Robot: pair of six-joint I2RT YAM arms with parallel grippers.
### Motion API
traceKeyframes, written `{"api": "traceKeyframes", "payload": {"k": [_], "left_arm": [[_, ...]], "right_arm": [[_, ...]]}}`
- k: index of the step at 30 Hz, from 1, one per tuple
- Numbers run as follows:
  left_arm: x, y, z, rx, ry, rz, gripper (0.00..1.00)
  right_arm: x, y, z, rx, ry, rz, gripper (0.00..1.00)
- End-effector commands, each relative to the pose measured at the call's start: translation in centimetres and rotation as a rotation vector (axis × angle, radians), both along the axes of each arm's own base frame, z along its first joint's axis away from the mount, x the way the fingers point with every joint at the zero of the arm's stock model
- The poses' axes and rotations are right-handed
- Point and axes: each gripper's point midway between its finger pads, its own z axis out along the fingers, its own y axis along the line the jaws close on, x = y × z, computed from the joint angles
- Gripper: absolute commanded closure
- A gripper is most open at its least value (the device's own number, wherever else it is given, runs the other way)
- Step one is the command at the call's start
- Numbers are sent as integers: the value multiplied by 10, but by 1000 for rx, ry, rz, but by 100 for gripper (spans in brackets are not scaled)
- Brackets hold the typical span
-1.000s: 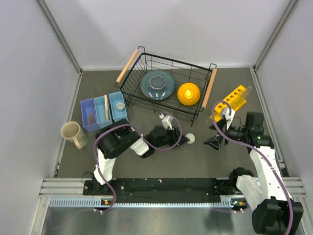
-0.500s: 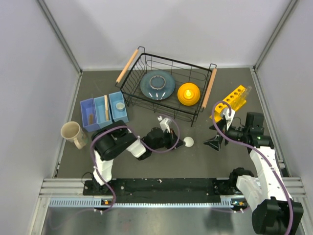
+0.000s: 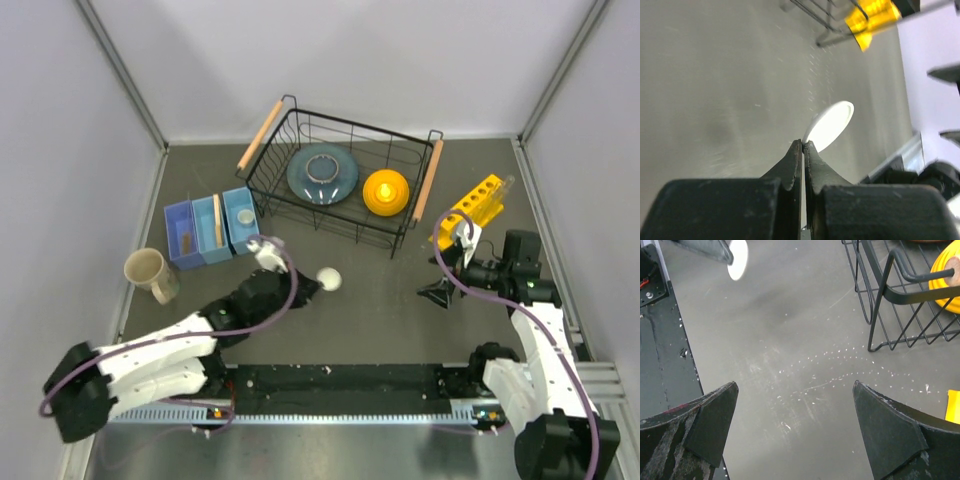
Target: Organize the chemistry lab equipment
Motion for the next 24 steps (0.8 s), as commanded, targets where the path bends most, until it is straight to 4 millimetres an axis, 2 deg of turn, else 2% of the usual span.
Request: {"api": "traceKeyframes", "payload": {"k": [1,2,3,4,5,6,7,8,10,11,13,14,18,19,20,22,24], "left_arm": [[16,119,-13,261,23,482,100],[20,136,9,216,2,568,100],[16,158,4,280,18,627,100],[18,175,10,300,13,697,100],[25,192,24,290,17,766,100],[28,199,27,308,32,781,100],[37,217,31,311,55,847,100],[43,212,37,312,86,806,100],[55,225,42,329,124,842,100],[65,222,47,354,147,818,100],[75,230,47,393,196,831,100],[87,229,52,413,217,832,100],[112,230,52,458,286,819,100],[121,231,60,456,276,826,100],[127,232,52,481,300,820,100],[138,233,56,480,302,819,100],[146,235,48,504,326,813,100]], "right_arm": [[1,4,15,0,-83,40,1],[0,4,15,-1,-83,41,1],[0,5,15,-2,-84,44,1],[0,5,15,-3,-84,45,1],[-1,5,15,-2,-85,48,1],[-1,6,15,-3,-87,51,1],[-1,6,15,-2,-84,53,1],[-1,6,15,-4,-86,54,1],[-1,6,15,-5,-86,52,1],[-1,6,14,-5,-85,52,1],[-1,6,15,-8,-89,51,1],[-1,6,15,-8,-89,51,1],[-1,6,15,-10,-90,50,1],[-1,6,14,-10,-90,51,1],[-1,6,14,-10,-90,52,1],[-2,6,14,-9,-90,53,1],[-2,7,14,-10,-91,56,1]]}}
